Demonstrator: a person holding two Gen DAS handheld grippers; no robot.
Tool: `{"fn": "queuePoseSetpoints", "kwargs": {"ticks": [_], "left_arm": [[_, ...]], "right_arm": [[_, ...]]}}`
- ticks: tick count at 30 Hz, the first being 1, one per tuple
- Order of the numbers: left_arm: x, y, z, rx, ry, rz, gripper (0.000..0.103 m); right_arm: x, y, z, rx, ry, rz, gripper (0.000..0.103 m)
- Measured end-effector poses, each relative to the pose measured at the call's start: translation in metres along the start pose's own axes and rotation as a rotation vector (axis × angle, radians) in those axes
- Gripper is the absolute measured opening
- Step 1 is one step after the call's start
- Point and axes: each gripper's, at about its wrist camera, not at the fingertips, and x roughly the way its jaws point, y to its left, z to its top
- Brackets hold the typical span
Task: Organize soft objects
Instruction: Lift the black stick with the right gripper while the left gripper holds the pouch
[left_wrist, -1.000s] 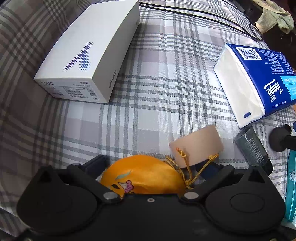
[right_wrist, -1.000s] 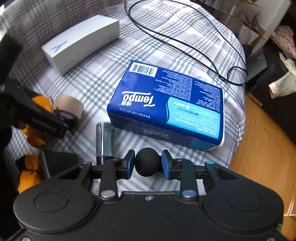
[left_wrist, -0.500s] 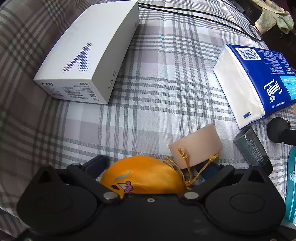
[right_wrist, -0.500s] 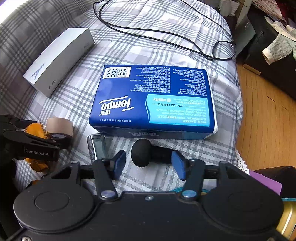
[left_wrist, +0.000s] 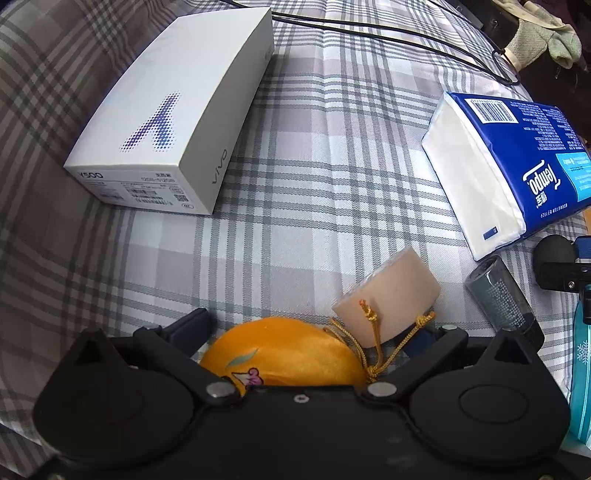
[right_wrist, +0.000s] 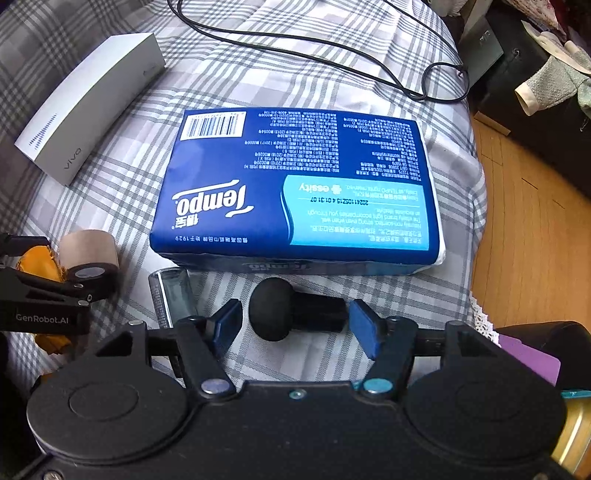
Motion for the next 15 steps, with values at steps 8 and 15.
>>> {"fn": "queuePoseSetpoints", "kwargs": {"ticks": [8,15], "left_arm": [[-0.001,0.001,-0.002,-0.001,-0.009,-0.005,0.103],[-0.008,0.007,0.0,-0.032,-0.021,-0.048,0.102]], "right_arm": [[-0.009,0.001,-0.005,-0.015,-0.026,-0.003,0.055],[-0.037,0.001,-0.008,-0.015,-0.082,0.028,0.055]]}}
